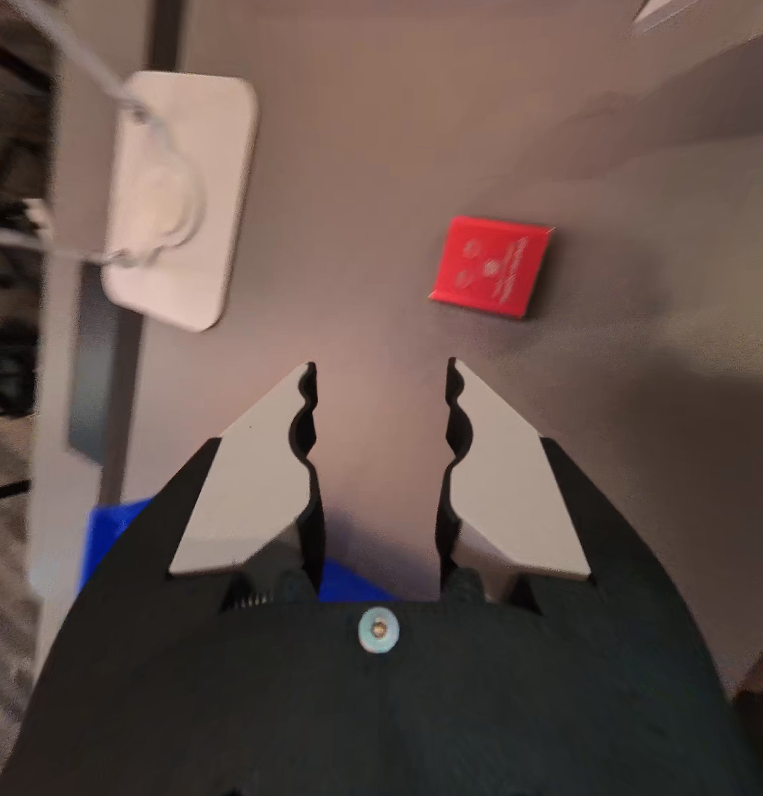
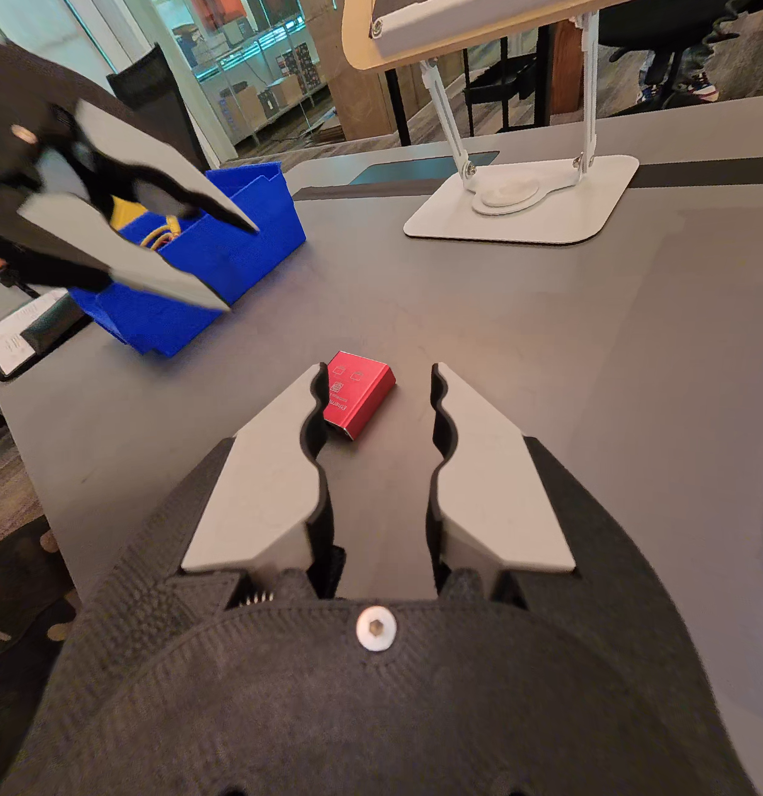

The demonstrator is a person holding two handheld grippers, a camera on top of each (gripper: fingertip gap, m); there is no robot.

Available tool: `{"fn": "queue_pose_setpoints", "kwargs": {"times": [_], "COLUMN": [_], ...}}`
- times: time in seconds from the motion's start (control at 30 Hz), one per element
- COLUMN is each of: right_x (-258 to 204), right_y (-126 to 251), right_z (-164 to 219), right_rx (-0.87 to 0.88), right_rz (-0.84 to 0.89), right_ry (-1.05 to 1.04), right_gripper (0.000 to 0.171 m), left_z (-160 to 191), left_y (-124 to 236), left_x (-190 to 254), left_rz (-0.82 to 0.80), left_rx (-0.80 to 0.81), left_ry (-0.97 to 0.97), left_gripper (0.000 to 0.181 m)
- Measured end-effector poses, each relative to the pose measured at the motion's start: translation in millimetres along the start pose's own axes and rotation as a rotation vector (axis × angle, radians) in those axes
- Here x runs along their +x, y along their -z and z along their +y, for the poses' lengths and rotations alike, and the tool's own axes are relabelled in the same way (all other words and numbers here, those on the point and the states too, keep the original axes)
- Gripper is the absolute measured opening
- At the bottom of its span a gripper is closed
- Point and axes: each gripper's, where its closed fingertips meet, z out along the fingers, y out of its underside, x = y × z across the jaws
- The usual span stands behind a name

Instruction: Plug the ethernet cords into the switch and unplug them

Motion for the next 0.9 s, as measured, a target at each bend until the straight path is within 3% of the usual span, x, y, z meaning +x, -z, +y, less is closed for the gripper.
{"fn": "queue_pose_setpoints", "kwargs": {"times": [0.1,0.23,0.33,0.47,0.57,0.63,0.9], "right_x": [-3.3,-7.5,-9.9,-11.4,-12.4,-12.3,-12.0], "right_y": [-2.2,-5.1,-6.9,-10.2,-12.0,-12.7,-17.5], "right_z": [1.4,3.2,5.2,10.4,14.5,16.2,21.8], "right_rx": [-0.004,-0.01,-0.02,-0.041,-0.055,-0.061,-0.078], "right_rz": [-0.012,-0.024,-0.028,-0.028,-0.029,-0.029,-0.049], "right_ry": [0.002,0.009,0.02,0.035,0.044,0.047,0.032], "right_gripper": [0.046,0.046,0.046,0.045,0.045,0.045,0.044], "left_z": [58.9,169.3,226.9,284.4,311.5,311.6,309.2], "left_y": [48.0,87.7,84.0,51.6,34.6,30.6,57.2], "left_x": [-50.5,-123.1,-144.9,-149.2,-150.0,-141.9,-141.8], "left_rz": [-0.15,-0.325,-0.28,-0.167,-0.138,-0.086,-0.145], "left_rx": [-0.049,-0.263,-0.318,-0.416,-0.474,-0.435,-0.363], "left_ry": [0.045,0.098,0.096,0.079,0.08,0.118,0.136], "left_gripper": [0.054,0.055,0.058,0.059,0.051,0.032,0.02]}}
